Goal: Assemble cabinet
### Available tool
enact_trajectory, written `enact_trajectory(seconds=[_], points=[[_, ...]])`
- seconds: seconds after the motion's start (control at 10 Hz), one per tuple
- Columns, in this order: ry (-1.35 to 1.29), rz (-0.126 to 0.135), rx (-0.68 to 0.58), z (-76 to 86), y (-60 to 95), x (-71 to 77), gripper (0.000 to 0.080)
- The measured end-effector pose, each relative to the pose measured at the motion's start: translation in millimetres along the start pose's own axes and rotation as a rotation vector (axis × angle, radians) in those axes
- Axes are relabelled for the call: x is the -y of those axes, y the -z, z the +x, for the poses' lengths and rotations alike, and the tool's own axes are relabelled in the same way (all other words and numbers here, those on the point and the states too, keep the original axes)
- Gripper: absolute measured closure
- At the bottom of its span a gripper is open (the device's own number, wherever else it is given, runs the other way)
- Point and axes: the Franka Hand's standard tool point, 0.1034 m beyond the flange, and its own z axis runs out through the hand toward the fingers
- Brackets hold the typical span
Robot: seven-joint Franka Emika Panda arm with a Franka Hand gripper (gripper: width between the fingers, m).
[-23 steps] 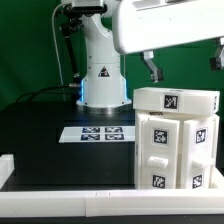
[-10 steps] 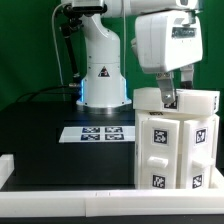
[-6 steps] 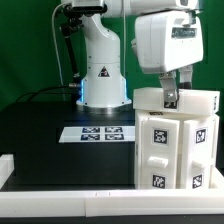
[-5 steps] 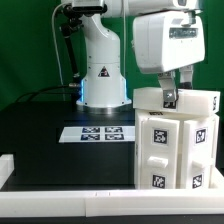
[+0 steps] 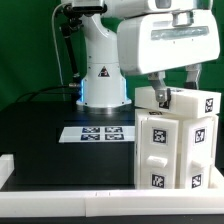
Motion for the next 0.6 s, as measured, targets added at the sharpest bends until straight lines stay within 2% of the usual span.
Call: enact_trajectory(seconds=[0.6], points=[[-0.472,0.009,-0.015,-1.2,-0.5,-2.9,0.0240]])
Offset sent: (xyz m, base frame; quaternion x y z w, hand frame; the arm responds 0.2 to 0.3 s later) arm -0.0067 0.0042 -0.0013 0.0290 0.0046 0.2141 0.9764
